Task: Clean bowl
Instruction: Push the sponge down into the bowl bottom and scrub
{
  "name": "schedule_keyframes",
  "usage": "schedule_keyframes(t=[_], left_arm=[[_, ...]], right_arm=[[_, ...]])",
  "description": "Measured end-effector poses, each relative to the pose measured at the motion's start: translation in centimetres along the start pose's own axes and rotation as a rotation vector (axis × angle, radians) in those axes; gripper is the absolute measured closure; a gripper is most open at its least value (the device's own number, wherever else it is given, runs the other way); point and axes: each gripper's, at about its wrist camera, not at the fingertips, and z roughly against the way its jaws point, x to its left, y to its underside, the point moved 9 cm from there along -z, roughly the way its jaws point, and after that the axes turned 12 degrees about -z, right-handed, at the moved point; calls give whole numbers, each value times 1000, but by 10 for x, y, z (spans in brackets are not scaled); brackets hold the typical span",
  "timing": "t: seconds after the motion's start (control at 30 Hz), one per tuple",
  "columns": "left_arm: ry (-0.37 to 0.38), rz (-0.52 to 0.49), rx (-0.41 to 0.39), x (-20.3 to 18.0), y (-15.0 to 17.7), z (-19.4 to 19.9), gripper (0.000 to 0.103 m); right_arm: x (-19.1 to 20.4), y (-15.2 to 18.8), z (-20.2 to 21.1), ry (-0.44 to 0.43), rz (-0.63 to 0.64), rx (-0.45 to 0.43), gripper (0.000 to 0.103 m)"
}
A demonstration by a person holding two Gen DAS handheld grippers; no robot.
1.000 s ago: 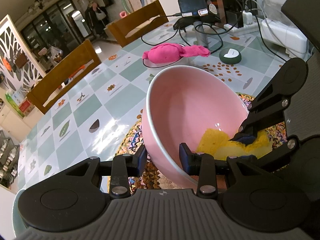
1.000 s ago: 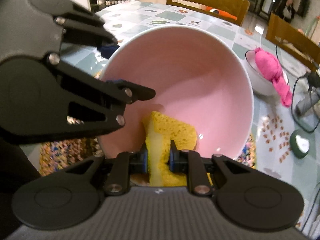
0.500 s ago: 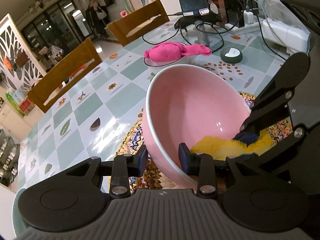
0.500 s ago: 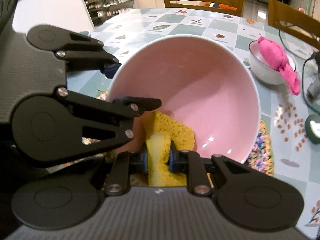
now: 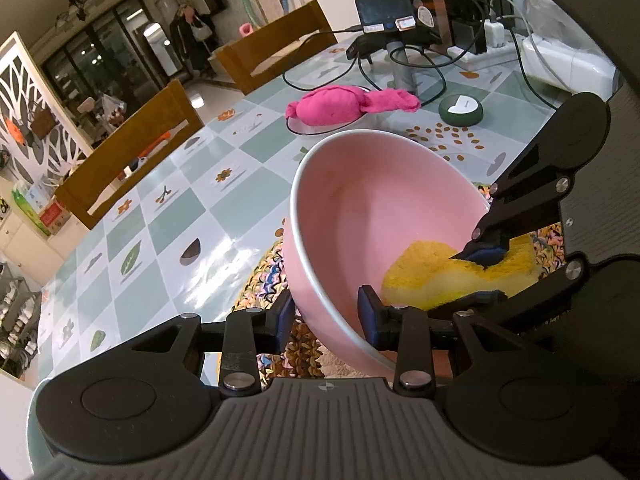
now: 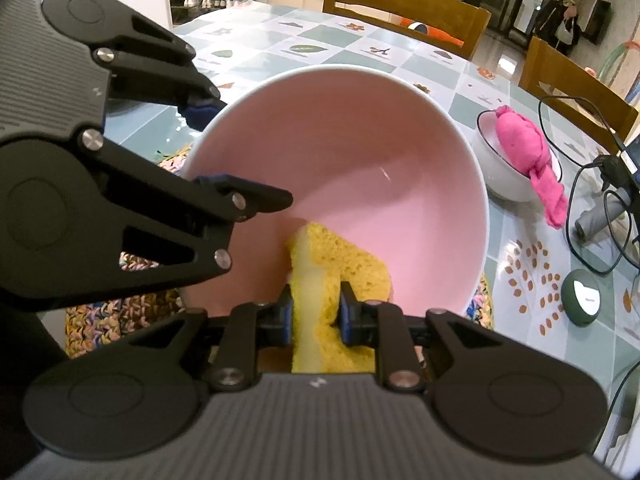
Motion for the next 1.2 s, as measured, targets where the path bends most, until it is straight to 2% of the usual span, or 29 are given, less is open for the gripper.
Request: schedule_keyframes(t=[0.2, 0.47, 0.57, 0.83, 1.2], left_arm=[[0, 0, -1, -1, 0, 0, 66], [-4, 0, 2, -1, 0, 0, 66], [-4, 0, 2, -2, 1, 0, 65], [10, 8, -6, -5, 0, 2, 55], [22, 17, 9, -6, 1, 1, 54]], right_arm=[[-4, -4, -7, 16, 4, -36, 82], [-20, -23, 7, 122, 100, -122, 82], [-25, -24, 11, 145, 129, -129, 82], [-31, -21, 0, 114, 122, -64, 82], [-17, -9, -3, 16, -14, 4, 82]])
